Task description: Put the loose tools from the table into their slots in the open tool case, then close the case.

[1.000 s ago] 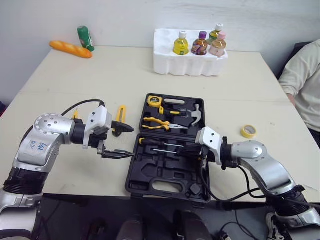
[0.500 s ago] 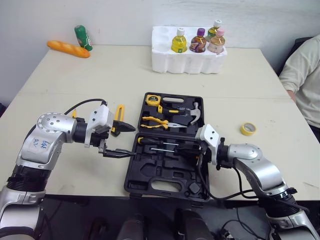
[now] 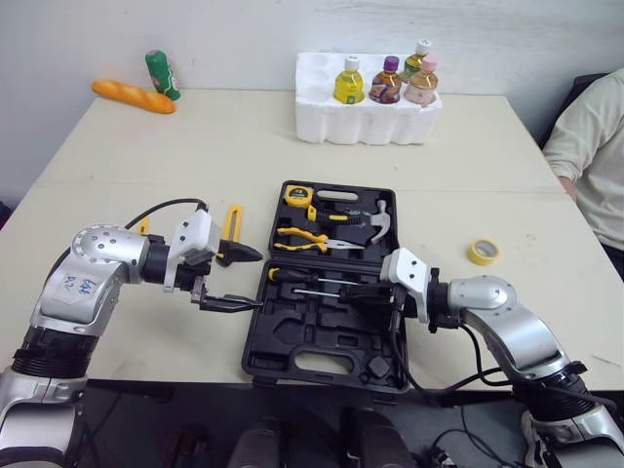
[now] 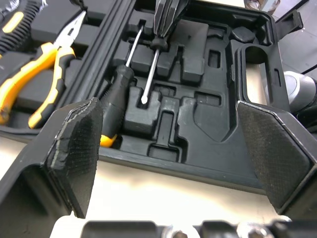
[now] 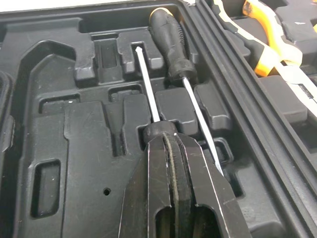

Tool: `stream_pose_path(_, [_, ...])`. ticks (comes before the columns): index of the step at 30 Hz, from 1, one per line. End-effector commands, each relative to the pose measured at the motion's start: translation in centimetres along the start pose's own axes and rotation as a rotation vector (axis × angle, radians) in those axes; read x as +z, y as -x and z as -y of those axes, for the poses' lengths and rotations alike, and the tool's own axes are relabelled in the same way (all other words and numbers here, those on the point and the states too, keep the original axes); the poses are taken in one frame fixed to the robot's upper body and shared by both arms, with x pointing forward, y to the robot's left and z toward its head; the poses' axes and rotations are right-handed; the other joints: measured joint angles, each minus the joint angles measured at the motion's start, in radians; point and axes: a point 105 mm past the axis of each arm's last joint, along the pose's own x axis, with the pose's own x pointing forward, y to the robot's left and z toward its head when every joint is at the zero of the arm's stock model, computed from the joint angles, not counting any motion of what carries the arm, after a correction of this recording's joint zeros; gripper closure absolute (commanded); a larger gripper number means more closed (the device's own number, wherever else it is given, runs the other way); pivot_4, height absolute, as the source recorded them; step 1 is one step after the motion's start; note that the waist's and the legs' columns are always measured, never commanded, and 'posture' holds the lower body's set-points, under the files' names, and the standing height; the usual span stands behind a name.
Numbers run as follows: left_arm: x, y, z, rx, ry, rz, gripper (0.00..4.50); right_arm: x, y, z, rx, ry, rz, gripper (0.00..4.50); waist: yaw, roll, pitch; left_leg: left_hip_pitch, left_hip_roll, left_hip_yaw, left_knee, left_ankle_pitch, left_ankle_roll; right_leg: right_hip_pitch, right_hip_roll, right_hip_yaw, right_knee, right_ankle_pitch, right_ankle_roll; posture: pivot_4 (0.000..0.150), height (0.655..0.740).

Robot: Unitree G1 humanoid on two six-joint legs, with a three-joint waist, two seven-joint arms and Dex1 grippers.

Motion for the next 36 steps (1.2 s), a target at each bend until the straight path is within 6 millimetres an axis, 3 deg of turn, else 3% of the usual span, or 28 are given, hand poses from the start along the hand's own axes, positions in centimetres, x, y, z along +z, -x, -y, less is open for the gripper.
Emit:
stream_pose_path(1, [1.1, 0.2, 0.0, 0.008, -0.057, 0.000, 0.00, -5.4, -0.2, -0.9, 0.018, -0.111, -0.238, 4.46, -0.001, 0.000, 0.000, 0.001, 0.000, 0.000, 0.000, 0.000, 0.000, 0.001, 0.000, 0.000, 0.000, 0.000, 0.000, 0.150, 0.7367])
stream_pose_path(4, [1.0, 0.1, 0.0, 0.008, -0.056, 0.002, 0.00, -7.2, -0.2, -1.6, 0.044, -0.129, -0.336, 4.46, 0.000, -0.002, -0.002, 0.002, 0.000, 0.000, 0.000, 0.000, 0.000, 0.001, 0.000, 0.001, 0.000, 0.000, 0.000, 0.150, 0.7367])
stream_pose_path(7, [1.0, 0.0, 0.0, 0.007, -0.054, 0.004, 0.00, -7.6, -0.4, -2.2, 0.059, -0.160, -0.353, 4.46, 0.000, -0.008, -0.009, 0.004, 0.000, -0.001, 0.000, 0.000, 0.000, 0.003, 0.000, 0.001, 0.000, 0.000, -0.001, 0.150, 0.7367])
stream_pose_path(10, [0.9, -0.1, 0.0, 0.008, -0.045, 0.010, 0.00, -5.6, -0.7, -1.5, 0.011, -0.161, -0.246, 4.46, 0.000, -0.011, -0.015, 0.004, 0.001, -0.001, -0.001, -0.001, 0.000, 0.003, -0.001, 0.001, -0.001, -0.001, -0.001, 0.150, 0.7367])
stream_pose_path(13, [0.3, 0.4, 0.0, 0.047, 0.017, 0.033, 0.00, -1.3, 0.4, -0.3, -0.068, -0.152, -0.040, 4.46, 0.001, -0.009, -0.014, 0.003, 0.001, -0.002, -0.001, -0.001, -0.001, 0.003, -0.001, 0.000, -0.001, -0.001, -0.002, 0.150, 0.7367])
stream_pose_path(16, [-0.1, 1.5, -0.5, 0.164, 0.113, 0.113, 0.00, 1.1, 3.9, 0.1, -0.114, -0.134, 0.062, 4.46, 0.002, -0.001, -0.008, 0.000, 0.001, -0.002, -0.001, -0.001, -0.001, 0.000, -0.001, 0.001, -0.002, -0.001, -0.002, 0.150, 0.7367])
stream_pose_path(21, [-3.2, 5.2, 0.0, 0.403, 0.338, 0.173, 0.00, 0.6, 12.8, 2.5, -0.364, -0.238, 0.067, 4.46, 0.006, 0.007, 0.001, -0.004, 0.000, -0.002, -0.001, -0.002, 0.001, -0.002, -0.001, 0.000, -0.003, 0.000, -0.001, 0.150, 0.7367])
stream_pose_path(25, [-7.1, 9.9, 1.2, 0.622, 0.493, 0.172, 0.00, -1.2, 17.9, 2.2, -0.495, -0.301, 0.008, 3.16, 0.003, 0.006, 0.002, -0.004, 0.001, -0.002, -0.004, -0.002, 0.001, -0.002, -0.001, -0.001, -0.005, 0.000, -0.001, 0.150, 0.7367])
stream_pose_path(31, [-11.3, 17.9, 3.1, 1.015, 0.627, 0.151, 0.00, -4.2, 25.9, 4.0, -0.841, -0.362, -0.068, 0.29, 0.004, 0.007, 0.003, -0.001, 0.000, 0.000, -0.004, -0.008, 0.004, 0.000, -0.001, 0.001, -0.009, 0.001, 0.001, 0.150, 0.7367])
stream_pose_path(32, [-12.0, 19.0, 3.3, 1.074, 0.630, 0.126, 0.00, -4.7, 27.1, 4.1, -0.886, -0.364, -0.085, 0.06, 0.004, 0.007, 0.003, -0.001, 0.001, 0.000, -0.004, -0.009, 0.003, 0.000, -0.001, 0.001, -0.009, 0.001, 0.000, 0.150, 0.7367])
stream_pose_path(36, [-13.3, 21.5, 3.4, 1.220, 0.619, 0.054, 0.00, -5.8, 30.2, 4.5, -0.990, -0.362, -0.118, 0.06, 0.008, 0.008, 0.003, -0.001, 0.001, 0.000, -0.006, -0.009, 0.003, -0.001, -0.002, 0.001, -0.009, 0.000, -0.002, 0.150, 0.7367])
